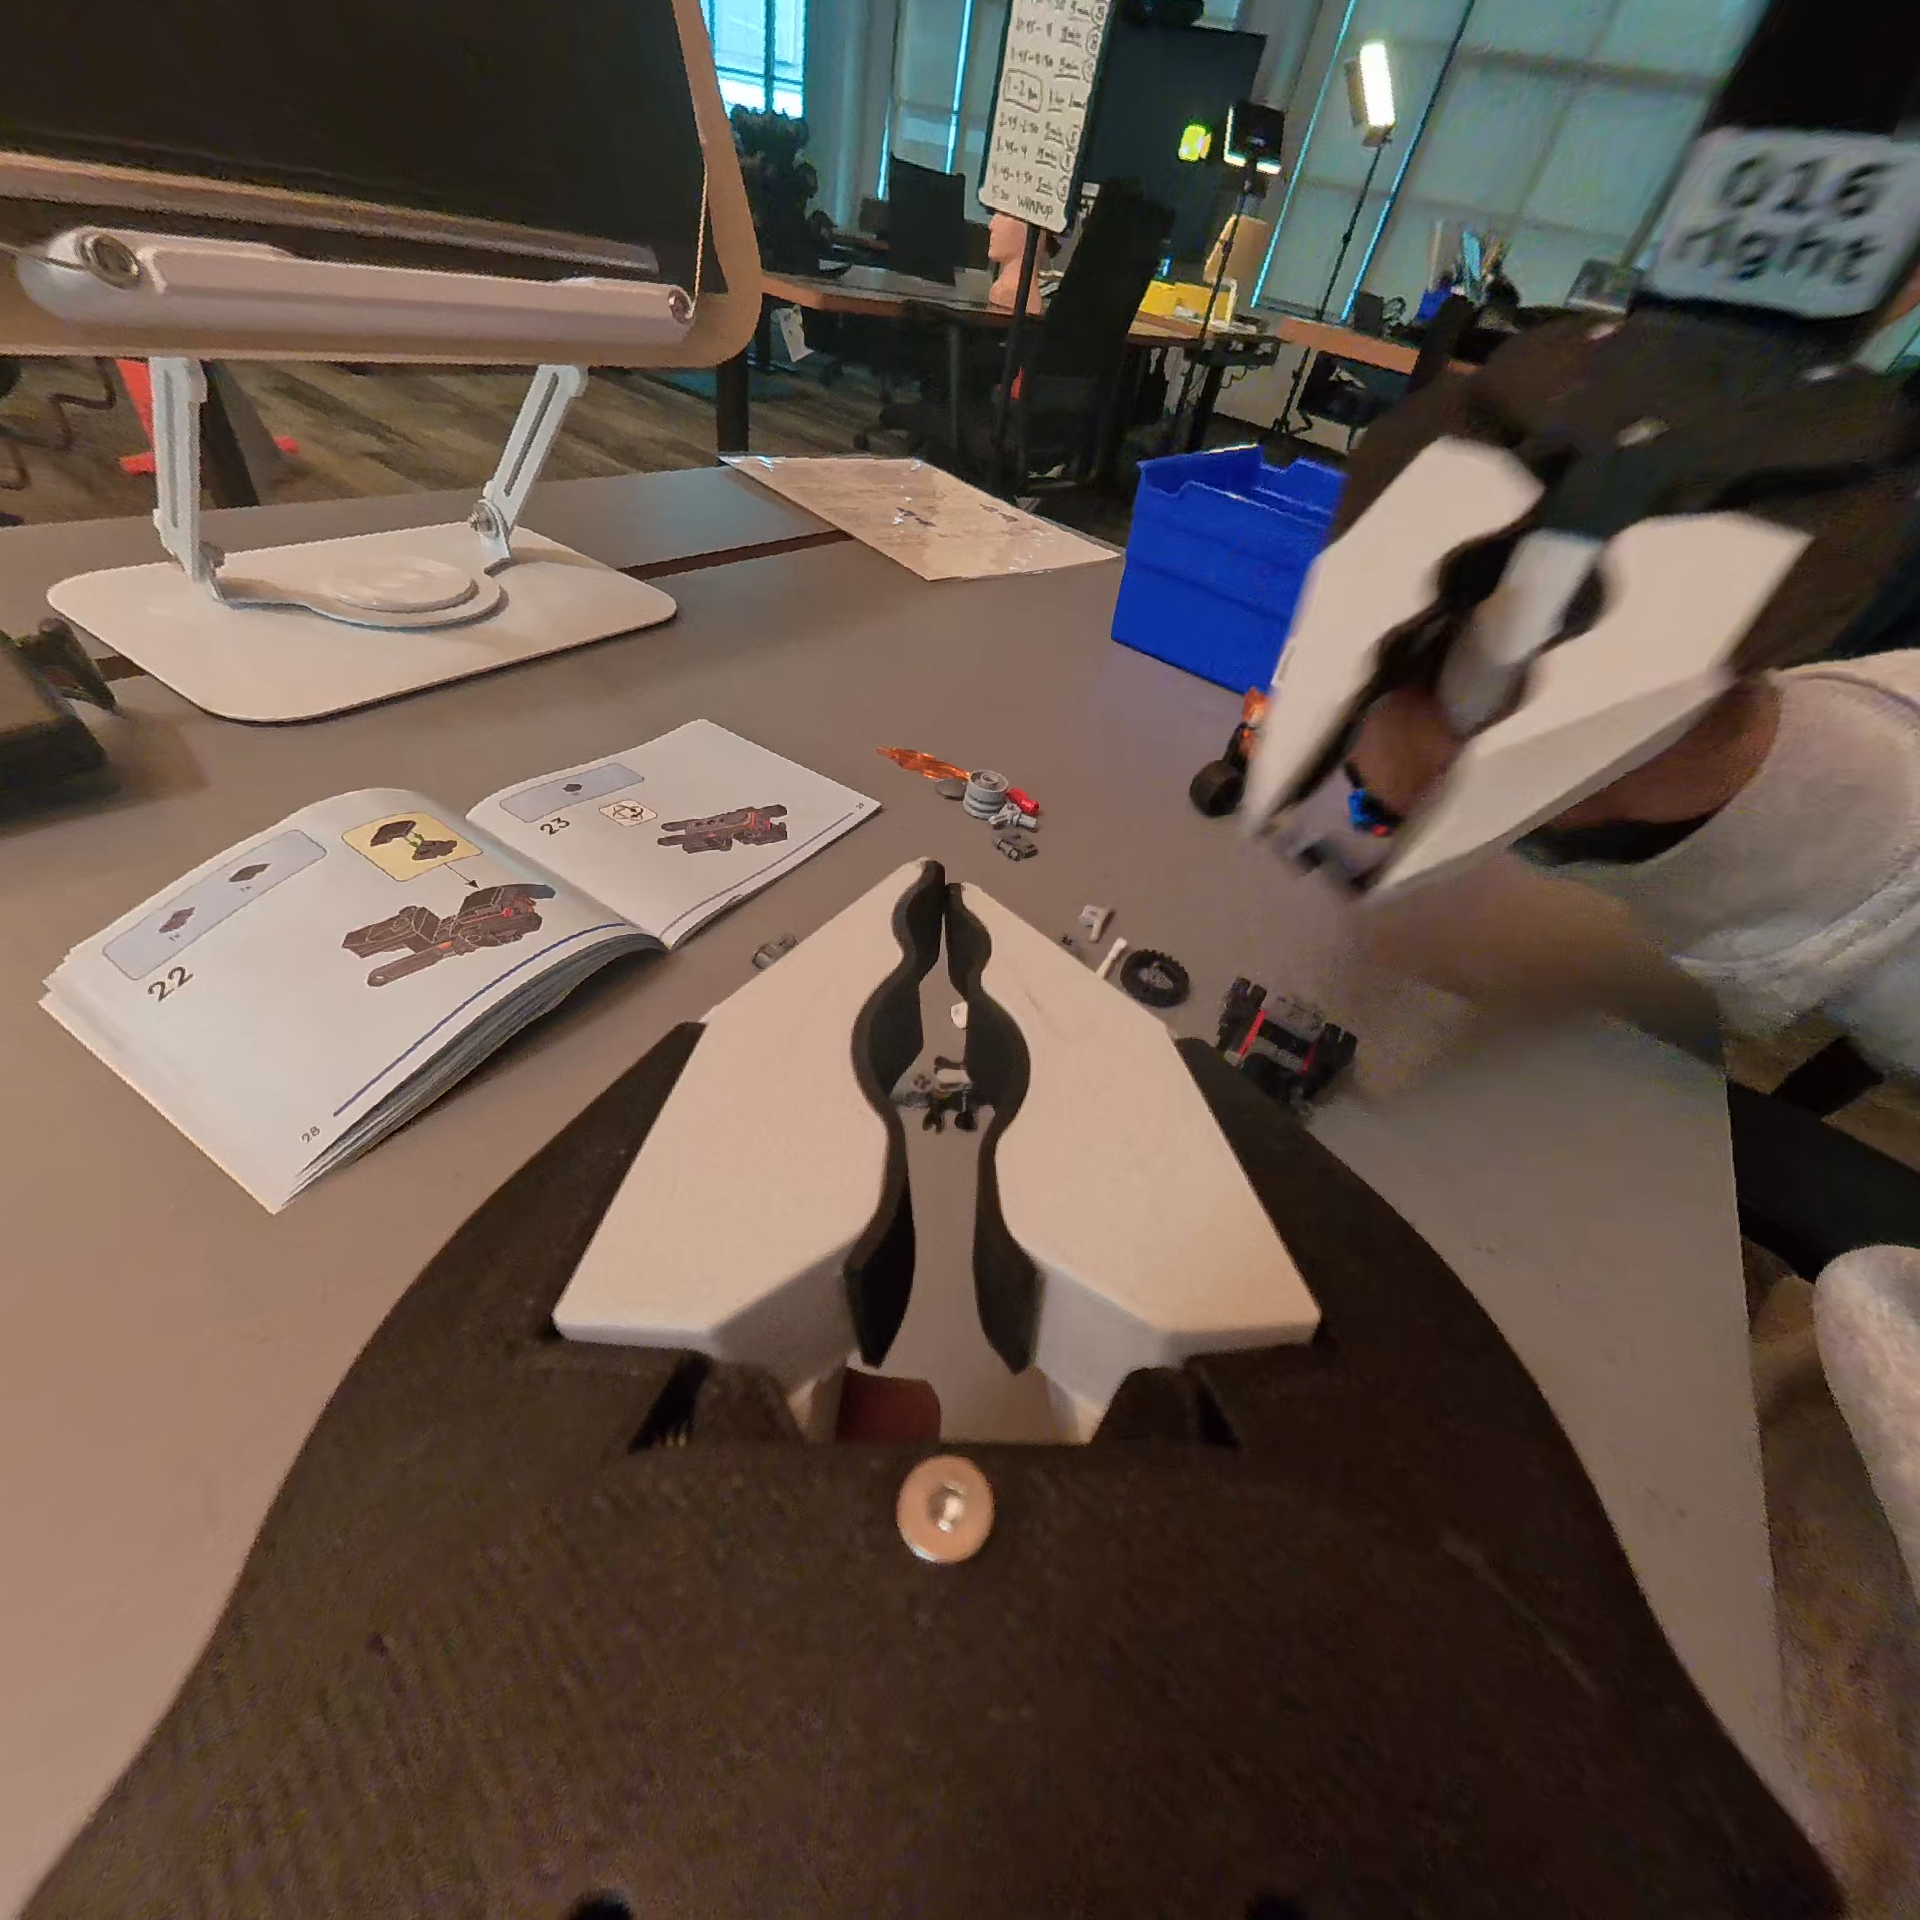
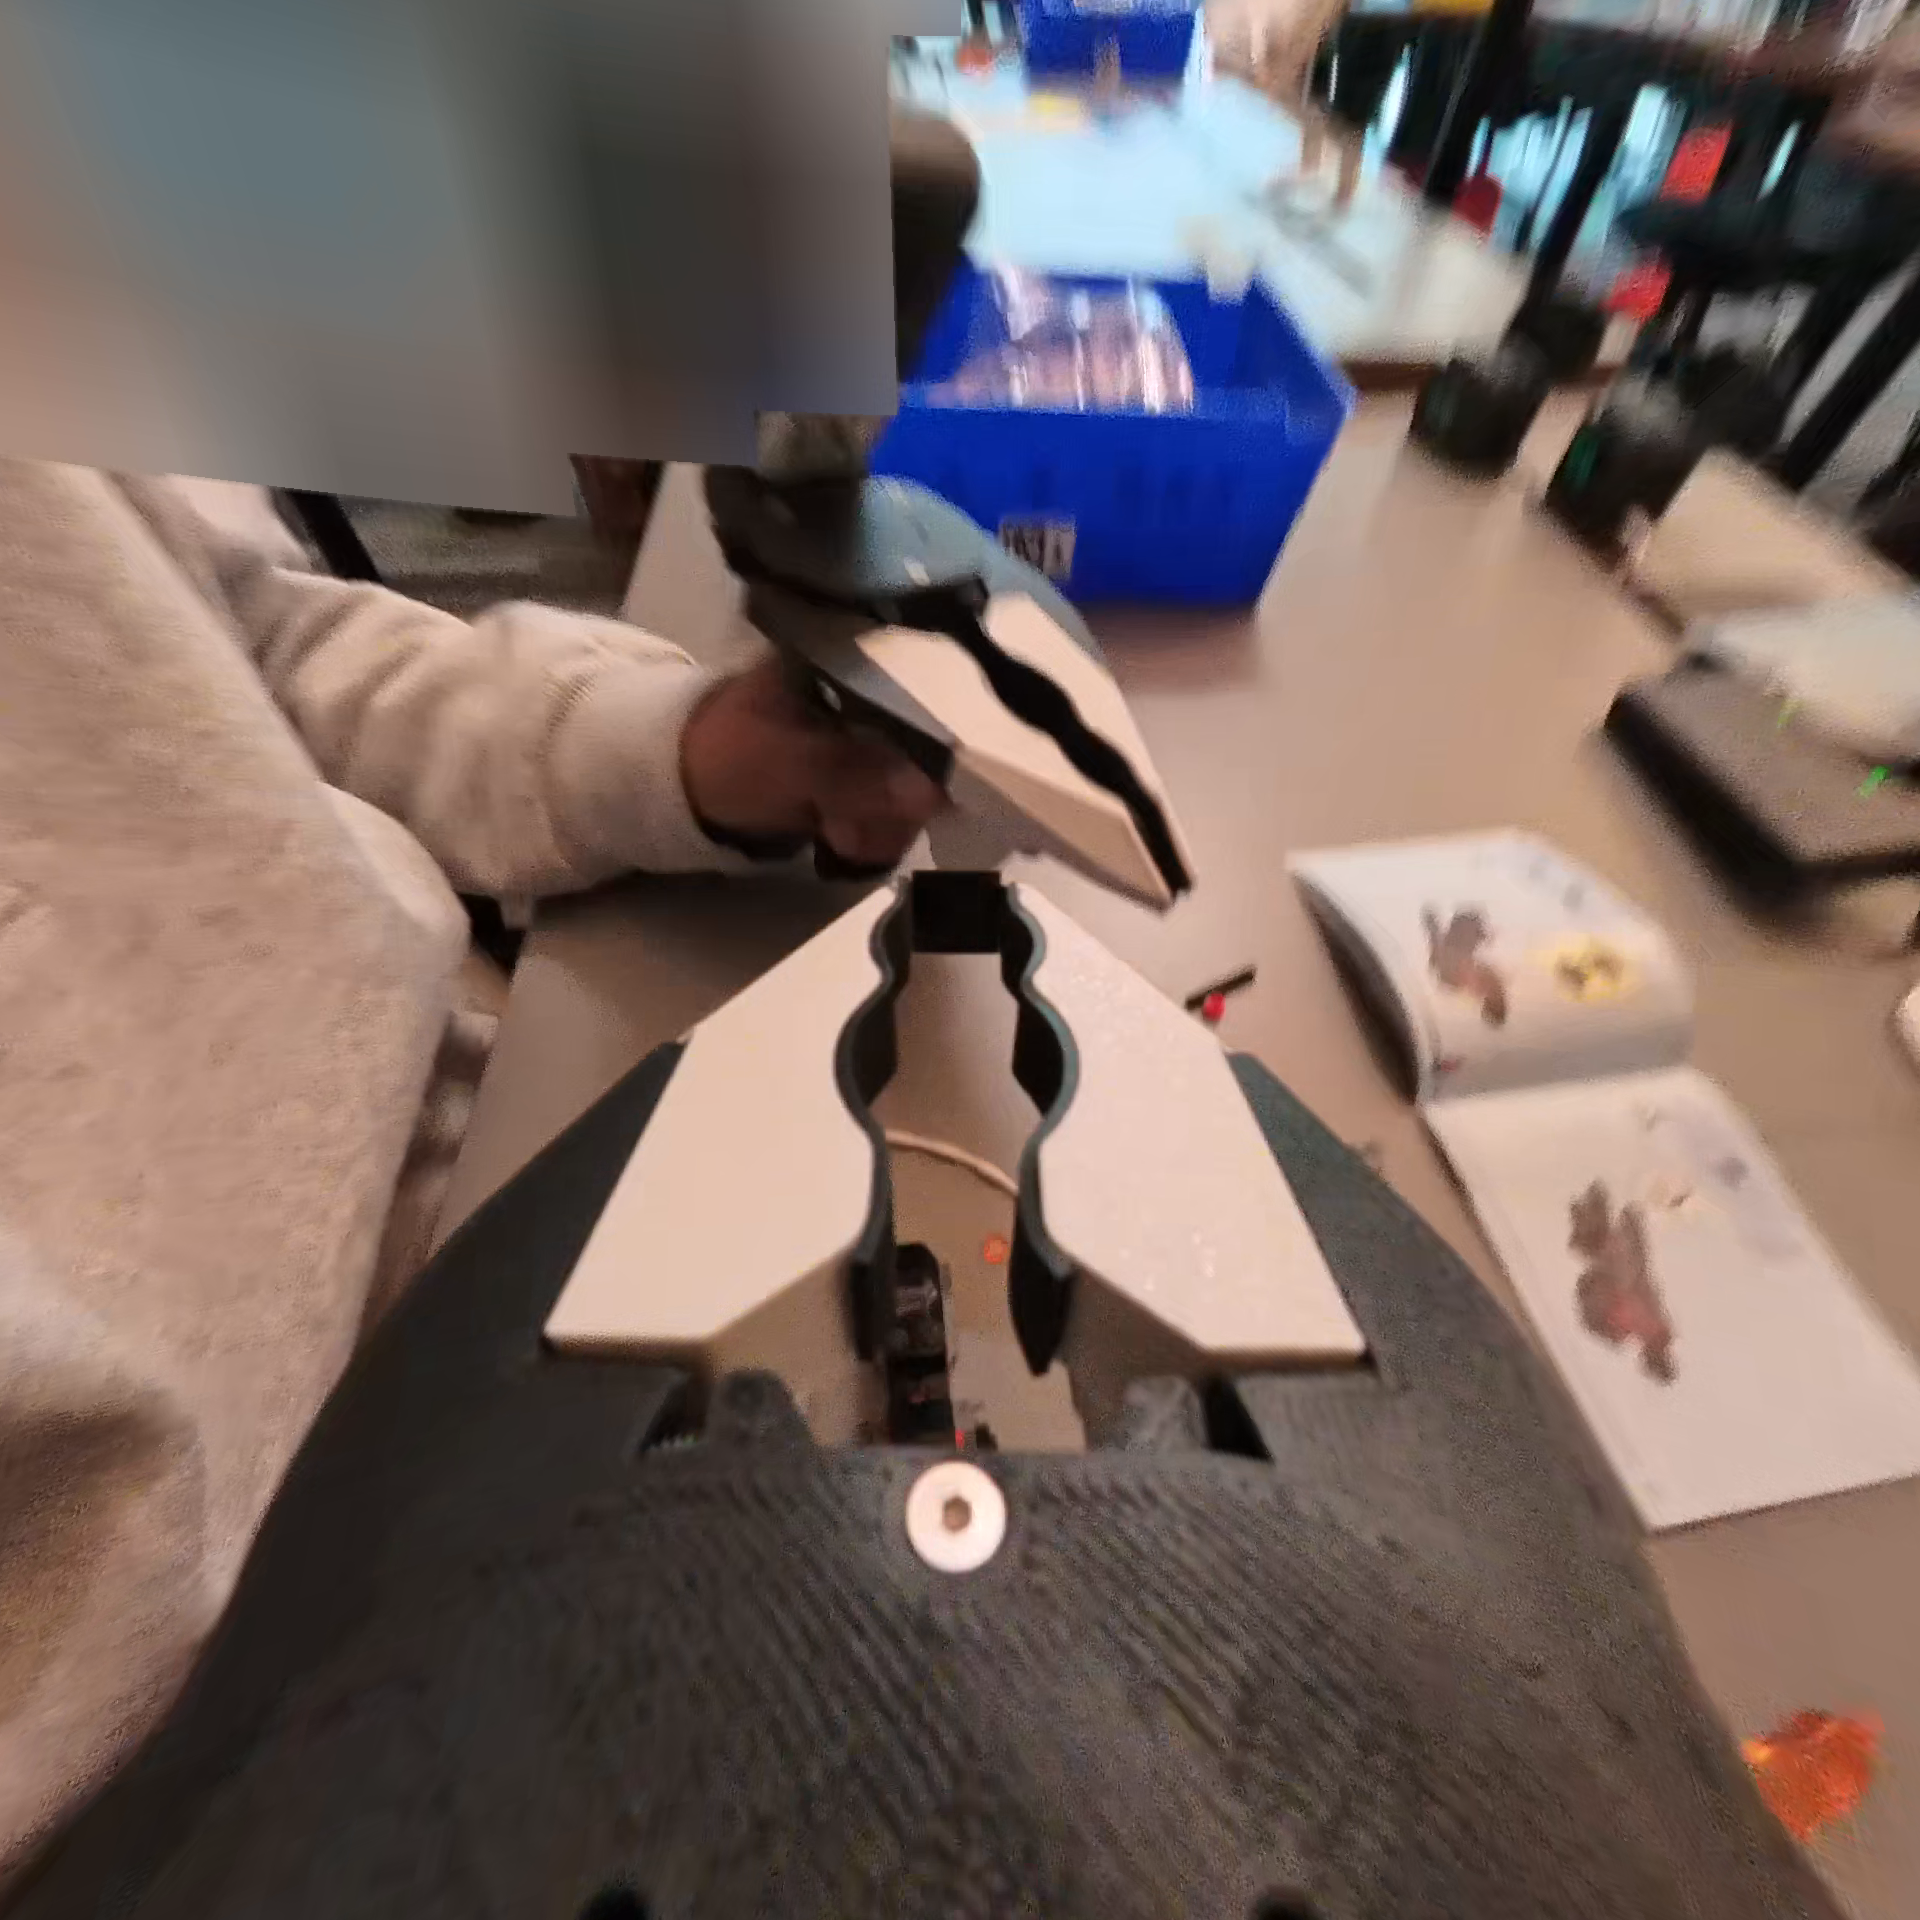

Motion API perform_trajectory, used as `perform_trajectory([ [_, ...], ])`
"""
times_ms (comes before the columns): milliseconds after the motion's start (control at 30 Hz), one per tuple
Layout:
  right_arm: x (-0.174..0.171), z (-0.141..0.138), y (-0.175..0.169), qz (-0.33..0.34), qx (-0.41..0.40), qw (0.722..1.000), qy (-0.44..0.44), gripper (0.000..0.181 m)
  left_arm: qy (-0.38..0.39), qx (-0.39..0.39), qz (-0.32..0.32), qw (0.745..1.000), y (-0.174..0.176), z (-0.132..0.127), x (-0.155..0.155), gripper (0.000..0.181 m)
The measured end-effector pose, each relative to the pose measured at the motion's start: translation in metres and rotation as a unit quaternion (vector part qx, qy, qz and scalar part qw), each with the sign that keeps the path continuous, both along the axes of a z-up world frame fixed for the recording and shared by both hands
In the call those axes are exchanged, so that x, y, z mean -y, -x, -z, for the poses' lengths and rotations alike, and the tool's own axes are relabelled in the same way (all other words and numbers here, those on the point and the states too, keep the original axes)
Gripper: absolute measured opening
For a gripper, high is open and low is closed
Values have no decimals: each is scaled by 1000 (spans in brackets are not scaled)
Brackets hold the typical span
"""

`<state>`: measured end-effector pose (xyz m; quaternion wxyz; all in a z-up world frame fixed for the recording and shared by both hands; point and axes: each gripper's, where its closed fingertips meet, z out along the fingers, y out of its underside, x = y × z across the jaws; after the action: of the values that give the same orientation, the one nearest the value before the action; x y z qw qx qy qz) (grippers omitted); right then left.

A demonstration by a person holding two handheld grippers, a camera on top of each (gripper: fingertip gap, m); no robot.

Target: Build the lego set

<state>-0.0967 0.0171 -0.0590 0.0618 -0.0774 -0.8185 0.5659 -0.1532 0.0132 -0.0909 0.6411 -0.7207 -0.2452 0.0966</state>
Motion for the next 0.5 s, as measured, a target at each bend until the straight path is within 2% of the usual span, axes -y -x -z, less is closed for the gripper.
perform_trajectory([
  [100,-12,-29,-16,-8,-57,998,33,15,1,3,2,1000,0,1,-1,0],
  [233,-21,-41,-29,-2,-76,996,34,15,4,2,3,1000,-1,2,-2,0],
  [400,-40,-31,-39,34,-55,998,16,15,2,3,4,1000,-1,2,-2,0],
  [500,-67,0,-36,102,3,994,-41,15,0,5,5,1000,-1,1,-2,0],
])
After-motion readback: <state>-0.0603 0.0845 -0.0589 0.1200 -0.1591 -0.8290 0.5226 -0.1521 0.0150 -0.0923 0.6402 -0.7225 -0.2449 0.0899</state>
